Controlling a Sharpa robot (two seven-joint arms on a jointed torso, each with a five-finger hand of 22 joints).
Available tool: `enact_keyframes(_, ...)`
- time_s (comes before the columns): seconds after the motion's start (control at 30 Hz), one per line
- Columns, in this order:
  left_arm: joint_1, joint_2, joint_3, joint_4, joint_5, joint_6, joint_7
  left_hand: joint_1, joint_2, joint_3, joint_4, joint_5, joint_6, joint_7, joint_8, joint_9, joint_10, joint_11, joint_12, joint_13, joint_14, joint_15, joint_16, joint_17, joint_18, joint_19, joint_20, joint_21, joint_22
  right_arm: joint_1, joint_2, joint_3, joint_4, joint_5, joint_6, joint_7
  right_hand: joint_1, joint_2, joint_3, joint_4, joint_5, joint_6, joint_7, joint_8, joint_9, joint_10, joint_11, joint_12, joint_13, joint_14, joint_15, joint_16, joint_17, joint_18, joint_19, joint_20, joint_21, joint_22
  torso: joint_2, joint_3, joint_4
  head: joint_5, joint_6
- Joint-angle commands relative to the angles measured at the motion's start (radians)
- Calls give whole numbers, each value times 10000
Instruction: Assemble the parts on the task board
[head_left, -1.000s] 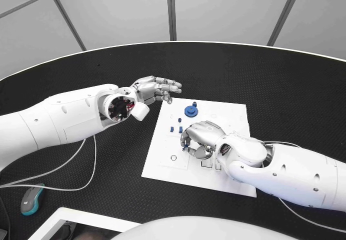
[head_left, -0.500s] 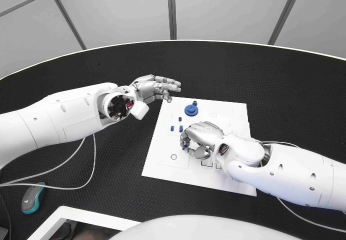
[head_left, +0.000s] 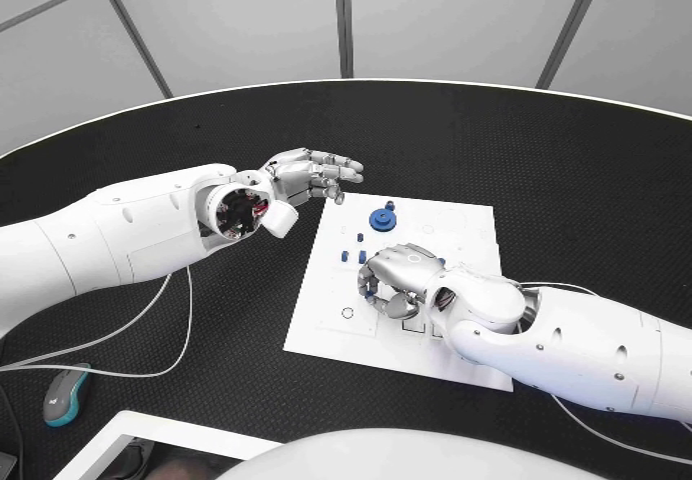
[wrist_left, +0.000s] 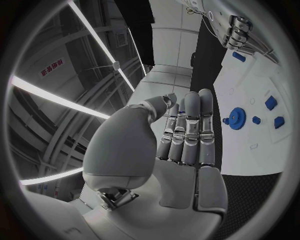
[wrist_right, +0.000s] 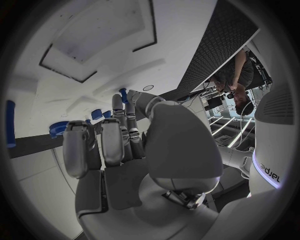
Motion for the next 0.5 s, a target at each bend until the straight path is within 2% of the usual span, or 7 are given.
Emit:
enact_keyframes(0.03,2,8,0,-6,0,3,-6,-27,102,-45,6,-11,-19,49,-44,-10,-73,-11,-15,-9,-60,16,-64,-10,146,-87,2,-41,-16,-2,39,-12,-46,0,62,-17,74,2,10,-72,68,0,97,31,8,56,19,58,17,431,-40,-19,-20,-127,782,-62,-46,2376,-1,-4,3,-10,0)
enact_keyframes(0.17,4,17,0,-12,0,10,-13,-23,110,-69,10,-14,-16,54,-40,-9,-81,-7,-2,-7,-63,20,-69,-23,146,-88,7,-52,-22,-5,66,-23,-104,0,130,-41,24,-21,-29,-79,46,-75,127,-7,15,-28,51,-3,14,420,-15,-39,-53,-111,756,-47,-127,2355,1,-3,2,-9,-4)
enact_keyframes(0.33,6,10,0,-15,0,30,-18,-23,110,-69,10,-14,-16,54,-40,-9,-81,-7,-2,-7,-63,20,-69,-23,146,-88,7,-52,-22,-6,41,-28,-130,0,213,5,-149,-117,-84,-49,-31,-486,286,-284,-70,-433,211,-235,-33,416,116,-34,-77,-90,716,42,-248,2325,-1,12,-10,13,-5)
enact_keyframes(0.43,6,-1,0,-27,0,31,-23,-23,110,-69,10,-14,-16,54,-40,-9,-81,-7,-2,-7,-63,20,-69,-23,146,-88,7,-52,-22,-6,28,-29,-150,0,256,34,-417,-356,-71,65,36,-937,496,-624,-221,-1361,480,-295,-247,385,341,-82,-199,12,535,202,-804,2171,-8,19,-15,6,-5)
enact_keyframes(0.5,6,-4,0,-30,0,31,-25,-23,110,-69,10,-14,-16,54,-40,-9,-81,-7,-2,-7,-63,20,-69,-23,146,-88,7,-52,-22,-6,21,-29,-153,0,267,43,-446,-392,-64,75,41,-985,510,-668,-242,-1463,514,-276,-281,374,364,-88,-220,27,510,235,-880,2150,-7,16,-13,1,-3)
